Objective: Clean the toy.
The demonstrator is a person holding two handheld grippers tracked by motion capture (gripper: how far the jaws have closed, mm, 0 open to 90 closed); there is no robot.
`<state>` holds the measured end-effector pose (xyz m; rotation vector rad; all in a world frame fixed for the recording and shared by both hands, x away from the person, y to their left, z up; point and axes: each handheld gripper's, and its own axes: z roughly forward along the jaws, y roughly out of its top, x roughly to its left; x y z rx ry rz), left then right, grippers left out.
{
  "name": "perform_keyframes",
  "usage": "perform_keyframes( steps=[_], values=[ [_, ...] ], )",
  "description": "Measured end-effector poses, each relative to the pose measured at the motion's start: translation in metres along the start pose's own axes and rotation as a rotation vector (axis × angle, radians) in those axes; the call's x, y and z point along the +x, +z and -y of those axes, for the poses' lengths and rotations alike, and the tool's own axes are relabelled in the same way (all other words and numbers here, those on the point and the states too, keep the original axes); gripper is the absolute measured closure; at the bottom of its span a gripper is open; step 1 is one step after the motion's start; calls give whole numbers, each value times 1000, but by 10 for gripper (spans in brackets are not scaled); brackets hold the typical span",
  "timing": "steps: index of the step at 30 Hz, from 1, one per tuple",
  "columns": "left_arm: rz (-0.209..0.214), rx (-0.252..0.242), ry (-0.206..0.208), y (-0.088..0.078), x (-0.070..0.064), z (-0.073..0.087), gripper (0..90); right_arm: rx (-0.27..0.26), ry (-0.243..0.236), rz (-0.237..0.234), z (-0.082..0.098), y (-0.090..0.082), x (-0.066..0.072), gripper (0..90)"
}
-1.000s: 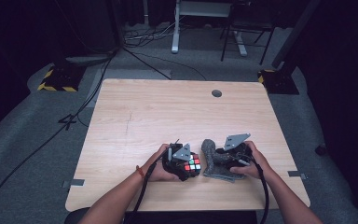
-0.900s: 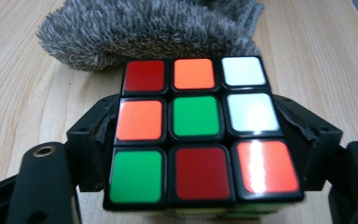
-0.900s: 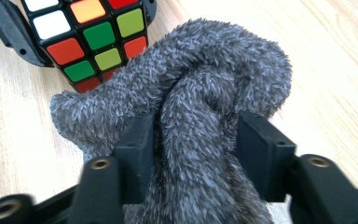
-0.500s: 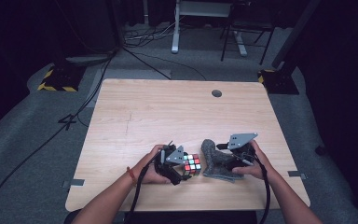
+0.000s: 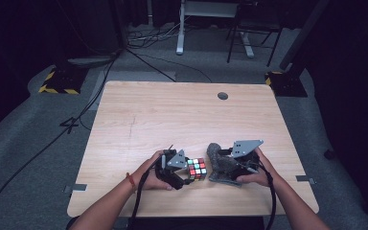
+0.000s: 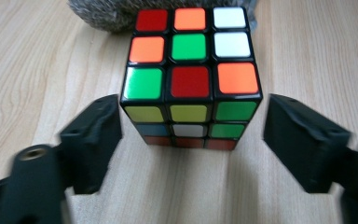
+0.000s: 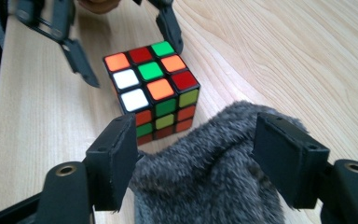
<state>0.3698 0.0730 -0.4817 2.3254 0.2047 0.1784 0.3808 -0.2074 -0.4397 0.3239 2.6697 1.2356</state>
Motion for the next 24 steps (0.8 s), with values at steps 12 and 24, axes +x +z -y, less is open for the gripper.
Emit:
perform_keyframes(
  steps=[12, 24],
  values=[
    [10, -2, 6, 9, -1, 1, 223, 17, -69, -68, -8, 15, 14, 330],
    [9, 6, 23, 13, -3, -2, 220, 34, -76, -91, -12, 29, 14, 330]
  ],
)
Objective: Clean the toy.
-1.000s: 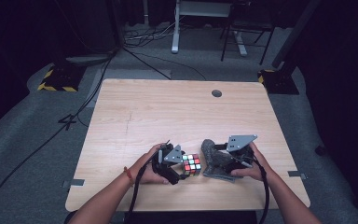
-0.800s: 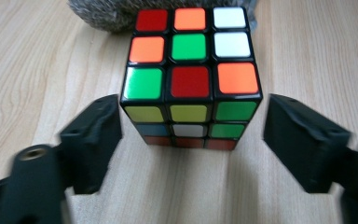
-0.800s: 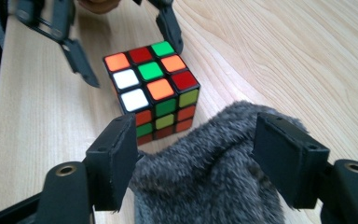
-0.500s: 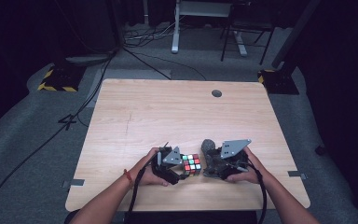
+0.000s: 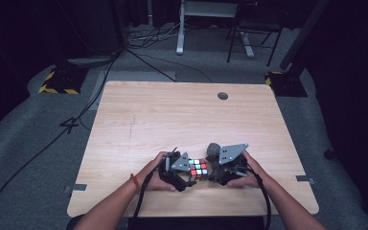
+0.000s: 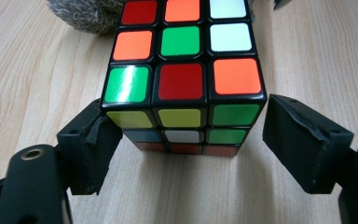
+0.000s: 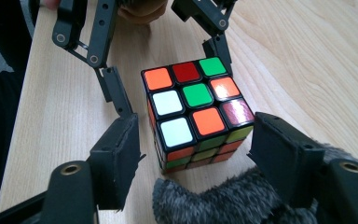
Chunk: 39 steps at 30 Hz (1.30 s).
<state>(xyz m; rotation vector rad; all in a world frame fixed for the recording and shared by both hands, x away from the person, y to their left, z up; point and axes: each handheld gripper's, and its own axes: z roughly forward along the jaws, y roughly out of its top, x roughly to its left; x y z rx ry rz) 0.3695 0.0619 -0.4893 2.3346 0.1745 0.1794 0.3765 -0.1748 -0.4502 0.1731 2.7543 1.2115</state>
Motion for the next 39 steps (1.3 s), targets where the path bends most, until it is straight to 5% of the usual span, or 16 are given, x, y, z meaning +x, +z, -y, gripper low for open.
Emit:
perform_keyframes(
  steps=[5, 20, 28, 39],
  values=[
    [6, -7, 28, 0, 1, -2, 305, 11, -16, -7, -1, 4, 0, 327],
    [78, -5, 45, -1, 2, -3, 333, 48, -32, -44, 0, 10, 0, 306],
    [30, 11, 55, -4, 0, -4, 214, 52, -39, -51, 1, 9, 1, 336],
    [-22, 21, 61, -6, -2, -4, 211, 51, -19, -40, 2, 8, -1, 336]
  ],
)
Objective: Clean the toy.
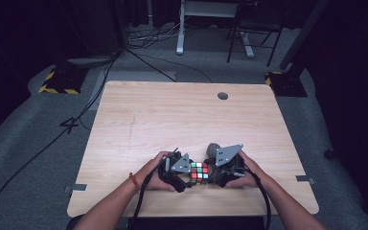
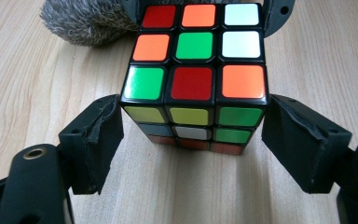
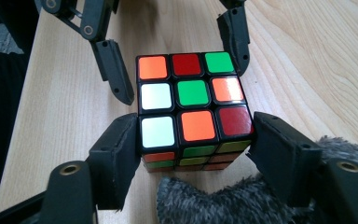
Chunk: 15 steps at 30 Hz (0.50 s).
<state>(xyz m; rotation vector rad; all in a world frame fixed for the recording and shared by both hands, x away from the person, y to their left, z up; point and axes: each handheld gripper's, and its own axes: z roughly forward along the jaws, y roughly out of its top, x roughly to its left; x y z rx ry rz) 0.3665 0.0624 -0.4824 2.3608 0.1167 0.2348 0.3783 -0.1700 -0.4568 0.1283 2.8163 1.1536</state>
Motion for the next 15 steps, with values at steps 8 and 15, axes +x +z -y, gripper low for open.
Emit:
perform_keyframes(
  steps=[8, 15],
  values=[
    [-46, -12, -49, -3, 5, 1, 180, -3, 24, 11, 5, -5, 0, 342],
    [-29, -21, -84, -4, 6, 3, 197, 7, 36, 30, 6, -8, 0, 342]
  ],
)
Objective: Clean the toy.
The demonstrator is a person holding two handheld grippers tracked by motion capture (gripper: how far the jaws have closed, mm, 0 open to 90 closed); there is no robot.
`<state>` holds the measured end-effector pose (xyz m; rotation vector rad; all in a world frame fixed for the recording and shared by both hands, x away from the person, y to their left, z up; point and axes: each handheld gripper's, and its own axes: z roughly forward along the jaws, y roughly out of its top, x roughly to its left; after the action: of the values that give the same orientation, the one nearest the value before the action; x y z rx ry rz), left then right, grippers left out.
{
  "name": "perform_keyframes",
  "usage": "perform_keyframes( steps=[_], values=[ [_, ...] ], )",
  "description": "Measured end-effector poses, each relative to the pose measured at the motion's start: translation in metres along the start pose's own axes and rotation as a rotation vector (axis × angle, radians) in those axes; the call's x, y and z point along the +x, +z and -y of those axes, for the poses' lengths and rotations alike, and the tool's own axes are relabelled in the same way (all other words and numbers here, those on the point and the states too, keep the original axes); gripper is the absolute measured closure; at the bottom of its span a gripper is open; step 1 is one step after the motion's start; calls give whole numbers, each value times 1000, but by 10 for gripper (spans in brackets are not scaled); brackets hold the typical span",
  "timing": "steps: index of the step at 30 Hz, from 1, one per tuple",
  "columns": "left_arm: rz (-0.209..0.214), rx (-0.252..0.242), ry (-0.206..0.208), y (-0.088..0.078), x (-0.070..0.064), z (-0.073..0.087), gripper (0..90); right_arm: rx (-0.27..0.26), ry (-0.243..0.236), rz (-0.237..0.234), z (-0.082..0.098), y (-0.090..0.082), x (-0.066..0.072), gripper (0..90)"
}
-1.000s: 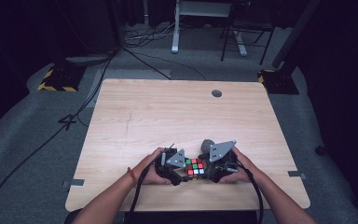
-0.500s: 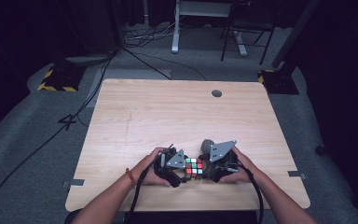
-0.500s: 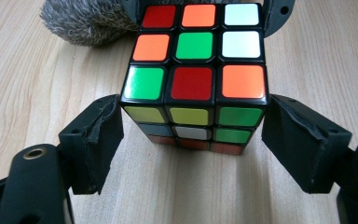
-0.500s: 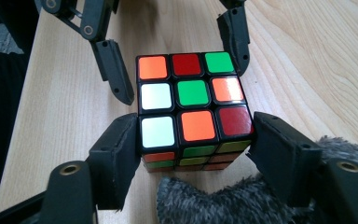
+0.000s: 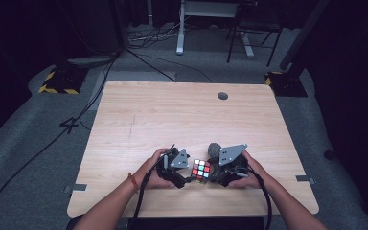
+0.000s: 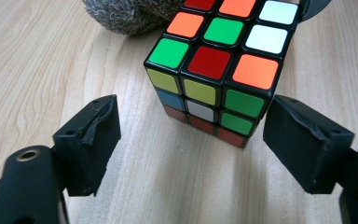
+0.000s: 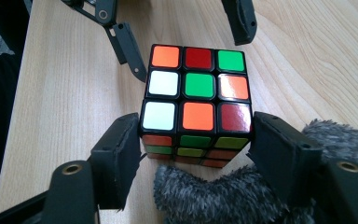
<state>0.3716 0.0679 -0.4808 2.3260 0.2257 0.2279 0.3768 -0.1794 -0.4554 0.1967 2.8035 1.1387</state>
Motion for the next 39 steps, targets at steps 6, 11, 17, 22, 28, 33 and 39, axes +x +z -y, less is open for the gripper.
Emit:
perform_keyframes(
  steps=[6, 11, 17, 22, 28, 33, 39],
  values=[
    [13, 23, -40, 10, -13, 1, 162, 0, 25, 42, -2, 3, 0, 344],
    [-73, 31, -100, 21, -24, -5, 129, 4, 34, 58, -3, 4, 1, 343],
    [-112, 14, -170, 25, -20, -7, 163, 12, 63, 73, -6, 6, 4, 345],
    [-80, 19, -193, 24, -12, -5, 153, 19, 69, 83, -6, 5, 3, 345],
    [-108, 11, -192, 13, -3, 1, 153, 20, 76, 89, -4, 3, 1, 340],
    [-135, 12, -200, 9, 2, 3, 154, 19, 77, 85, -3, 0, 0, 354],
    [-181, 10, -237, 6, 12, 7, 156, 11, 72, 78, -3, -3, 0, 388]
  ],
)
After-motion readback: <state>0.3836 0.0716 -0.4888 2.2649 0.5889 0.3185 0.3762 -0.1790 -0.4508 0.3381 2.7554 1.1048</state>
